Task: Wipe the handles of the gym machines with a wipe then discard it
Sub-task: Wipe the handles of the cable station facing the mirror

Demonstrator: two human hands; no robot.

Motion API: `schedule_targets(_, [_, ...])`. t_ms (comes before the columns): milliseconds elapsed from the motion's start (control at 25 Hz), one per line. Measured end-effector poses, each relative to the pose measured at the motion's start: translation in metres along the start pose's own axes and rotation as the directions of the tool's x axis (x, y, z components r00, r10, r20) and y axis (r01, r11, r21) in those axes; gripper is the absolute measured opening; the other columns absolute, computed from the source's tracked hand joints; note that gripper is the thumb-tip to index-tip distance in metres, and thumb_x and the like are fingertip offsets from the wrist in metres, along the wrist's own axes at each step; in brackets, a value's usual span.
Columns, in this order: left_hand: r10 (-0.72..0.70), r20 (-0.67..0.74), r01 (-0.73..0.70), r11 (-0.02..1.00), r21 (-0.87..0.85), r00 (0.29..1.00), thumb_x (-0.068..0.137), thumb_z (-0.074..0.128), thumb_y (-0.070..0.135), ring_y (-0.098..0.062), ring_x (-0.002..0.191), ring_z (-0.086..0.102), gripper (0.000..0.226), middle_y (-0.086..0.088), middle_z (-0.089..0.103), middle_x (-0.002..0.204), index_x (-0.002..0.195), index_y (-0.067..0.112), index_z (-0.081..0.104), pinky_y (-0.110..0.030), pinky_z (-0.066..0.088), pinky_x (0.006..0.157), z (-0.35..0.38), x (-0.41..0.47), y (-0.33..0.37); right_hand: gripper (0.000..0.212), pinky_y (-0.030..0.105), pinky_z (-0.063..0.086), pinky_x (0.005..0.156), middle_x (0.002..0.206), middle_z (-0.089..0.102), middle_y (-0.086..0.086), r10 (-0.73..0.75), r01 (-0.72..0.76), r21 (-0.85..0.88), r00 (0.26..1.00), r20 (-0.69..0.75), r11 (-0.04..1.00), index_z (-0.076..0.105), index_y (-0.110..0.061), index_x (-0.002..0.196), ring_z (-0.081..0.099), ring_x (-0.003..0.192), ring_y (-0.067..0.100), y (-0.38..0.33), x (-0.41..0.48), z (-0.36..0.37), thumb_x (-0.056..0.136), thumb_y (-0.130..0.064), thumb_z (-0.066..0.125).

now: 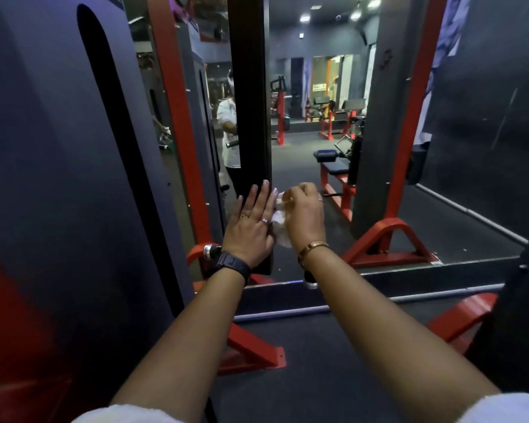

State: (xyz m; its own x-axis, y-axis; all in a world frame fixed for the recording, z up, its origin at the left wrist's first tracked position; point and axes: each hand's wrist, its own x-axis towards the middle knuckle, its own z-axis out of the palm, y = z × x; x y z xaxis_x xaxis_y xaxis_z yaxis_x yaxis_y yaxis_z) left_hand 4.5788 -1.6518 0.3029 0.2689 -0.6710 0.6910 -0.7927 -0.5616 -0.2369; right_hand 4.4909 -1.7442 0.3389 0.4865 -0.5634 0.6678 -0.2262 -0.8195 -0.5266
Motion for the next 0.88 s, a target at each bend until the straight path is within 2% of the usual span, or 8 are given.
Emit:
schedule_targets(80, [0.018,-0.072,-0.023,0.997,-0.071,0.997,0.081,0.062,0.03,-0.021,0.144,-0.004,0.084,-0.007,0.0,0.154,0.149,0.016,0.016,-0.042,0.008,0.118,0.007,-0.001,-0.006,0.017,0.037,0.041,0.083,0.097,0.063,0.01,-0.025,0.021,-0.106,0.999,-0.035,0.994,0.067,-0.01,0.095,0.053,0.095,0.031,-0.001,-0.005,0.008,0.088,-0.015,0.053])
schedule_targets(120, [0.023,-0.092,-0.034,0.992,-0.12,0.996,0.08,0.065,0.03,-0.017,0.145,-0.008,0.085,-0.008,0.003,0.154,0.149,0.015,0.017,-0.042,0.007,0.119,0.01,0.0,-0.008,0.02,0.037,0.04,0.086,0.096,0.065,0.006,-0.063,0.05,-0.179,0.996,-0.067,0.983,0.068,-0.013,0.096,0.055,0.095,0.029,-0.001,-0.008,0.013,0.089,-0.021,0.052])
schedule_targets(200, [0.03,-0.115,-0.052,0.981,-0.189,0.993,0.081,0.067,0.031,-0.011,0.143,-0.023,0.087,-0.009,0.002,0.154,0.148,0.012,0.015,-0.04,0.004,0.118,0.016,0.001,-0.009,0.03,0.039,0.035,0.099,0.107,0.065,0.002,-0.141,0.12,-0.241,0.987,-0.074,0.963,0.064,-0.016,0.111,0.057,0.103,0.024,0.005,-0.016,0.018,0.088,-0.028,0.05])
schedule_targets(320, [0.018,-0.151,-0.045,0.984,-0.174,0.988,0.079,0.065,0.029,-0.014,0.143,-0.024,0.089,-0.006,-0.013,0.157,0.149,0.008,0.016,-0.042,0.007,0.118,0.025,0.004,-0.007,0.047,0.044,0.021,0.111,0.127,0.054,-0.003,-0.203,0.211,-0.352,0.977,0.061,0.912,0.047,-0.027,0.136,0.05,0.117,0.017,0.026,-0.021,0.02,0.088,-0.031,0.046])
schedule_targets(520, [0.017,-0.114,-0.04,0.978,-0.204,0.993,0.08,0.063,0.039,-0.015,0.142,-0.028,0.103,0.004,-0.038,0.151,0.149,0.015,-0.01,-0.045,0.005,0.117,0.037,0.008,-0.004,0.032,0.042,0.024,0.104,0.107,0.061,0.0,-0.128,0.13,-0.367,0.991,0.03,0.921,0.059,-0.022,0.114,0.056,0.102,0.021,0.013,0.001,0.033,0.09,-0.031,0.038])
schedule_targets(640, [0.015,-0.14,-0.045,0.976,-0.214,0.99,0.078,0.065,0.037,-0.015,0.142,-0.026,0.103,0.004,-0.037,0.152,0.149,0.014,-0.006,-0.046,0.008,0.117,0.041,0.01,-0.007,0.038,0.04,0.029,0.102,0.116,0.059,0.001,-0.266,0.273,-0.416,0.961,0.077,0.867,0.055,-0.019,0.125,0.056,0.107,0.022,0.024,-0.002,0.032,0.093,-0.032,0.04])
schedule_targets(760, [0.027,-0.178,-0.065,0.974,-0.216,0.984,0.072,0.065,0.03,-0.015,0.143,-0.024,0.114,0.003,-0.034,0.153,0.149,0.02,-0.018,-0.04,-0.002,0.119,0.042,0.012,-0.008,0.037,0.042,0.034,0.103,0.115,0.064,0.001,-0.357,0.278,-0.536,0.933,-0.048,0.797,0.06,-0.017,0.124,0.06,0.107,0.02,0.044,-0.015,0.025,0.095,-0.03,0.041])
schedule_targets(880, [0.02,-0.199,-0.06,0.978,-0.197,0.98,0.072,0.068,0.031,-0.016,0.144,-0.023,0.117,0.001,-0.031,0.154,0.149,0.019,-0.019,-0.036,-0.011,0.118,0.044,0.014,-0.004,0.03,0.045,0.032,0.101,0.091,0.065,0.0,-0.116,0.079,-0.444,0.992,-0.057,0.892,0.065,-0.018,0.097,0.061,0.09,0.023,0.024,0.007,0.031,0.096,-0.03,0.038])
